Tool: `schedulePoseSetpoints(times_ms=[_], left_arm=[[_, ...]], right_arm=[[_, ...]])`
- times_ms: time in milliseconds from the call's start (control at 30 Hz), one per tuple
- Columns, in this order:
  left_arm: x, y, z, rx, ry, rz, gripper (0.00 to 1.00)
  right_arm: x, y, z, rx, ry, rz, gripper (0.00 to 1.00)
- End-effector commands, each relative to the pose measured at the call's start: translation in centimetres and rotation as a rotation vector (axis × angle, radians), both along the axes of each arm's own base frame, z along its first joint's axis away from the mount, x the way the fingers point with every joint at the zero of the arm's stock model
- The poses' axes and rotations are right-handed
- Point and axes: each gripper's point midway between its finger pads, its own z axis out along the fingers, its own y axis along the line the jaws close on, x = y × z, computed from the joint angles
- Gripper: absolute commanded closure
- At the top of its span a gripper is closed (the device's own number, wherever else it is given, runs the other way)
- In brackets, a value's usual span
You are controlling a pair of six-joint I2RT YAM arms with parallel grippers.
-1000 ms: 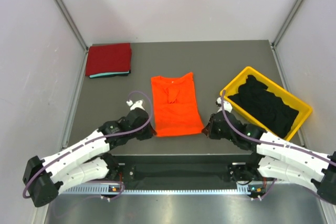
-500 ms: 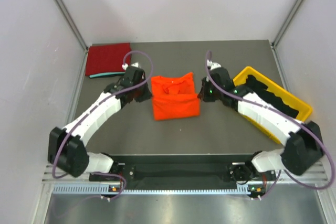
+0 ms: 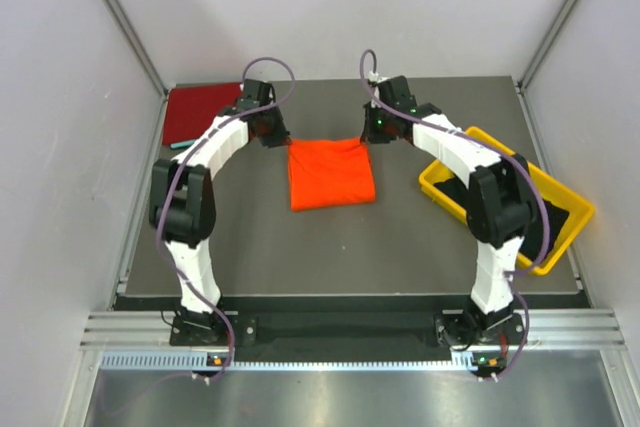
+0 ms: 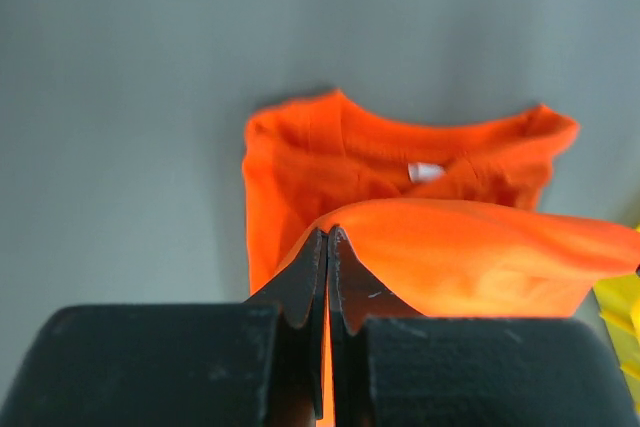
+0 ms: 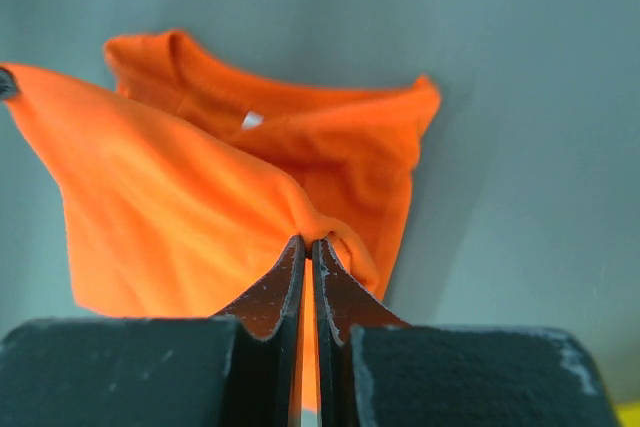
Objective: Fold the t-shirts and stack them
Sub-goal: Fold the tshirt
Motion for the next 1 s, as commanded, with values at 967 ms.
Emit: schedulePoseSetpoints(times_ms=[967], left_arm=[[11.1,3.5,-4.6,0.117,-0.136,0.048,1.0]], right_arm=[[11.9,0.4,-3.6,0.106,-0.102,-0.019,0.91]])
